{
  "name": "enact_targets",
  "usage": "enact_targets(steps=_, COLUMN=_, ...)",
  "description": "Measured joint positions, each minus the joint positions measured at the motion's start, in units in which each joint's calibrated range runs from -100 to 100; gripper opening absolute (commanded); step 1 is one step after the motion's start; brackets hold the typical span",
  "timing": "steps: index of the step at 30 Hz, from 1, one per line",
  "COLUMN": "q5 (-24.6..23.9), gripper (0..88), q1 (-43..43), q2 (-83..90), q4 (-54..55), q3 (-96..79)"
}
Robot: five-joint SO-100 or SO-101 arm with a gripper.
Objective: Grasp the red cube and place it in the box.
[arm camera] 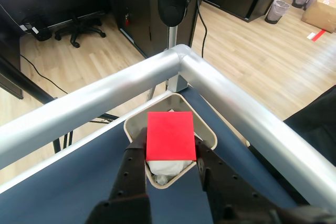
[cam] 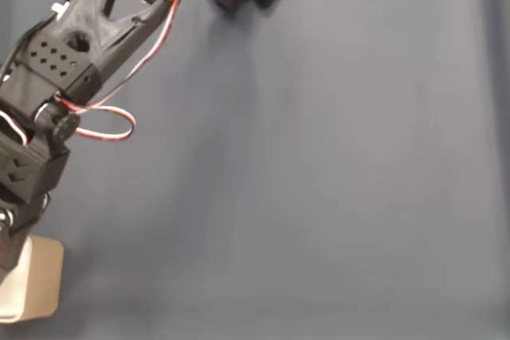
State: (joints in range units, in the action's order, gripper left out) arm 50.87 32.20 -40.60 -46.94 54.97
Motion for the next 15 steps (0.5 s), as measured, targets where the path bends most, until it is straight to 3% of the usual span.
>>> enact_targets(steps=15, q5=-0.1, gripper=0.0, q1=0.2, q2=-0.2, q4=0.4, q3=0.0)
